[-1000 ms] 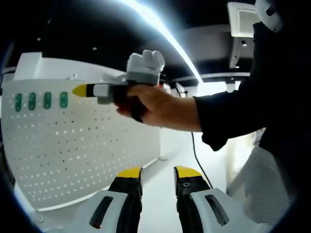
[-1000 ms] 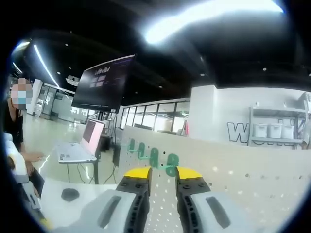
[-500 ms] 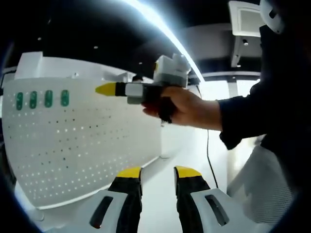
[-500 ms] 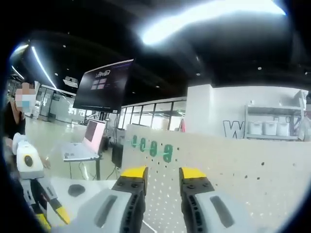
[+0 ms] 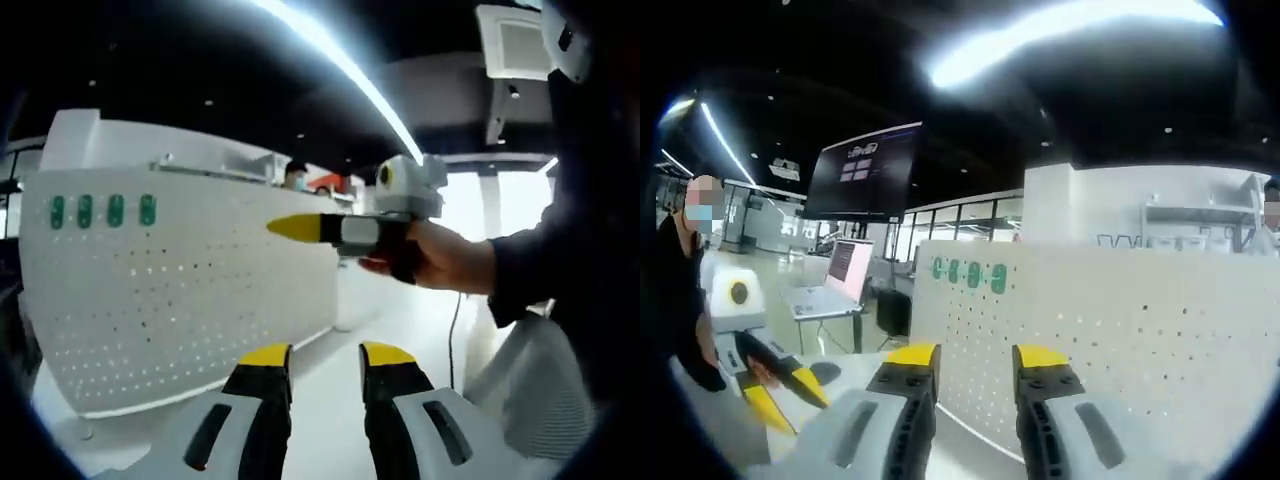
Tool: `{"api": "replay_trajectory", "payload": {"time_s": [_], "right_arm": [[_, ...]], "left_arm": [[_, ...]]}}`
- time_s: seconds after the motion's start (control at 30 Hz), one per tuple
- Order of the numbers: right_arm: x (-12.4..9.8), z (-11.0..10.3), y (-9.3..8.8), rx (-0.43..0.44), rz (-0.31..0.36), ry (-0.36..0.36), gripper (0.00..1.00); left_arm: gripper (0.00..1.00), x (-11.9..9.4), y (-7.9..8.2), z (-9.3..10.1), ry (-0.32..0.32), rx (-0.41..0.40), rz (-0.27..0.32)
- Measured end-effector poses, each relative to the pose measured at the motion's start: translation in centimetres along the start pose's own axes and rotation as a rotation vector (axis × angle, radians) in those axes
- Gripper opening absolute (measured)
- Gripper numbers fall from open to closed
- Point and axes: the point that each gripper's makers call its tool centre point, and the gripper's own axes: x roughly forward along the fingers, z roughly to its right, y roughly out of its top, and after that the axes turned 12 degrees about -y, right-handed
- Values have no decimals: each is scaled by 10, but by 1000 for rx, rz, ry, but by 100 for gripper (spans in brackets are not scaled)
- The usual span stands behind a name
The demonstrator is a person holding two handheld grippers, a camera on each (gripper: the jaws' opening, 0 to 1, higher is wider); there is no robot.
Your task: Insert the hook assembly into the mounting plate slot until the hook locks in place.
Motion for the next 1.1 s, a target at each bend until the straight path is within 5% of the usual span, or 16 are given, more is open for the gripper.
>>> {"api": "replay_trajectory", "payload": {"time_s": [0.37, 0.57, 0.73, 0.93, 1.1], "right_arm": [[-52, -35, -20, 22, -45, 47, 29], [-73, -54, -37, -13, -84, 57, 31], [-80, -48, -40, 7, -95, 14, 41], [-90, -33, -43, 46, -85, -77, 72], [-96, -29, -45, 68, -99, -104, 83]], "left_arm": [[29, -32, 13, 9, 114, 23, 10], [39, -46, 19, 11, 173, 27, 6], [49, -53, 19, 7, 219, -7, 32], [60, -54, 15, 5, 247, -17, 29], [78, -56, 14, 5, 261, -41, 34]]}}
